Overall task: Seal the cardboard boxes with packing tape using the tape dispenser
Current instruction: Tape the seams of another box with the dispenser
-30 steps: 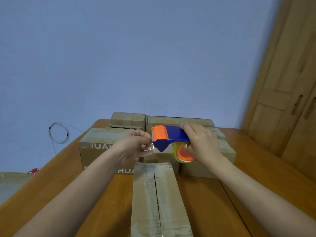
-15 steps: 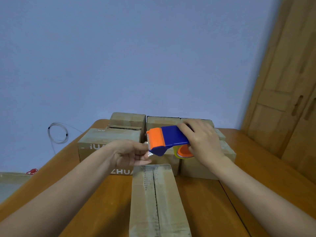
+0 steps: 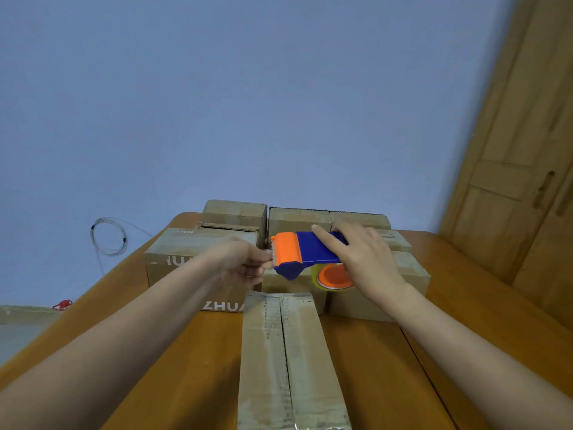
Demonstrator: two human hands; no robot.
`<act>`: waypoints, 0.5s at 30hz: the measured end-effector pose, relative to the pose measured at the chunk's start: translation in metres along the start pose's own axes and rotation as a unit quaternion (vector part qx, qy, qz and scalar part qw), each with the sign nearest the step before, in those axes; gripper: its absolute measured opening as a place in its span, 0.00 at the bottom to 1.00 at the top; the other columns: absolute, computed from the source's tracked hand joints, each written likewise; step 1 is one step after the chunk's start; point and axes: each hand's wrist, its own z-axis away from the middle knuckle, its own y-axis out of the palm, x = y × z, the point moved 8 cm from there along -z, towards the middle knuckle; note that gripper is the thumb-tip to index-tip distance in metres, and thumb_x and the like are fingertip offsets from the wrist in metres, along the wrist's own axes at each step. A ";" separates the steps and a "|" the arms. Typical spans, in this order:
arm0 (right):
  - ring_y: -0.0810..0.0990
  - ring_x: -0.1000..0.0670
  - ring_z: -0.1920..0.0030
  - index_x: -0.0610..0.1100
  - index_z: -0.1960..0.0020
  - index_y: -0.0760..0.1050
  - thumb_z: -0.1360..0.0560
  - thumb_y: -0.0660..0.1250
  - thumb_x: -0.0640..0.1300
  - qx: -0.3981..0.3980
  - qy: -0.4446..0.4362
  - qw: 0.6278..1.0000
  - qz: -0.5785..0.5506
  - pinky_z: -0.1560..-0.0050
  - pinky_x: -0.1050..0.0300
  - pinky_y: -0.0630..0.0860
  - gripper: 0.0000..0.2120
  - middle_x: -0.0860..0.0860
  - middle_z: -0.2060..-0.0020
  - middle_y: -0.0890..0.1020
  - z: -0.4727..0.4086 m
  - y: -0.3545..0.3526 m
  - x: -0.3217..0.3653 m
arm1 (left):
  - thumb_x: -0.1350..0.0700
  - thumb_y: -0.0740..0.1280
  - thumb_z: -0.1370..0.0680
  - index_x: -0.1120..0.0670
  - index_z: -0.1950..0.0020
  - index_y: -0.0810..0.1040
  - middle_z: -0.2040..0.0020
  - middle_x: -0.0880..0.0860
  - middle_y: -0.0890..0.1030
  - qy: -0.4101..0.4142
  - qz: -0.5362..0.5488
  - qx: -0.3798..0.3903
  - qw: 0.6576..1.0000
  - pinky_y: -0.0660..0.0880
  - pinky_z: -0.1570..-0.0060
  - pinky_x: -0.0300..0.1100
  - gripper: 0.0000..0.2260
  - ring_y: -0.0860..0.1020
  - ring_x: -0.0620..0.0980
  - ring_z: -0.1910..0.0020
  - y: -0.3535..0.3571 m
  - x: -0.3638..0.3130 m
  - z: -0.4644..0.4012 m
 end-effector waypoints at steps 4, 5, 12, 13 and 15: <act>0.80 0.41 0.56 0.42 0.34 0.68 0.40 0.81 0.43 0.005 0.010 1.000 -0.002 0.61 0.53 0.75 0.38 0.40 0.53 0.80 0.006 -0.001 -0.010 | 0.62 0.65 0.22 0.60 0.62 0.76 0.76 0.51 0.77 -0.015 0.012 0.020 1.000 0.77 0.69 0.38 0.08 0.74 0.46 0.72 -0.001 -0.005 -0.004; 0.80 0.41 0.55 0.42 0.34 0.67 0.40 0.81 0.42 0.008 0.013 1.000 0.000 0.61 0.53 0.75 0.39 0.40 0.53 0.80 0.009 -0.003 -0.015 | 0.62 0.65 0.22 0.60 0.62 0.76 0.76 0.51 0.76 -0.010 0.011 0.022 1.000 0.76 0.69 0.37 0.09 0.74 0.46 0.73 -0.005 -0.006 -0.006; 0.80 0.42 0.52 0.43 0.33 0.67 0.41 0.82 0.43 0.046 -0.015 0.999 0.015 0.57 0.53 0.76 0.41 0.41 0.49 0.80 0.026 -0.005 -0.029 | 0.62 0.67 0.24 0.61 0.63 0.77 0.73 0.53 0.77 -0.015 0.027 0.046 0.998 0.78 0.70 0.37 0.07 0.76 0.47 0.74 -0.021 0.015 -0.008; 0.80 0.42 0.50 0.43 0.32 0.65 0.41 0.82 0.45 0.055 -0.018 0.998 0.013 0.56 0.52 0.76 0.42 0.41 0.48 0.80 0.028 -0.003 -0.030 | 0.62 0.67 0.25 0.61 0.63 0.77 0.73 0.53 0.77 -0.019 0.033 0.047 0.998 0.78 0.71 0.37 0.07 0.76 0.47 0.74 -0.021 0.017 -0.009; 0.80 0.42 0.49 0.44 0.32 0.64 0.41 0.82 0.46 0.064 -0.019 0.998 0.002 0.56 0.52 0.77 0.43 0.41 0.47 0.80 0.032 -0.001 -0.032 | 0.61 0.69 0.28 0.61 0.63 0.77 0.72 0.53 0.77 -0.023 0.029 0.051 0.998 0.78 0.71 0.37 0.05 0.76 0.47 0.74 -0.022 0.019 -0.009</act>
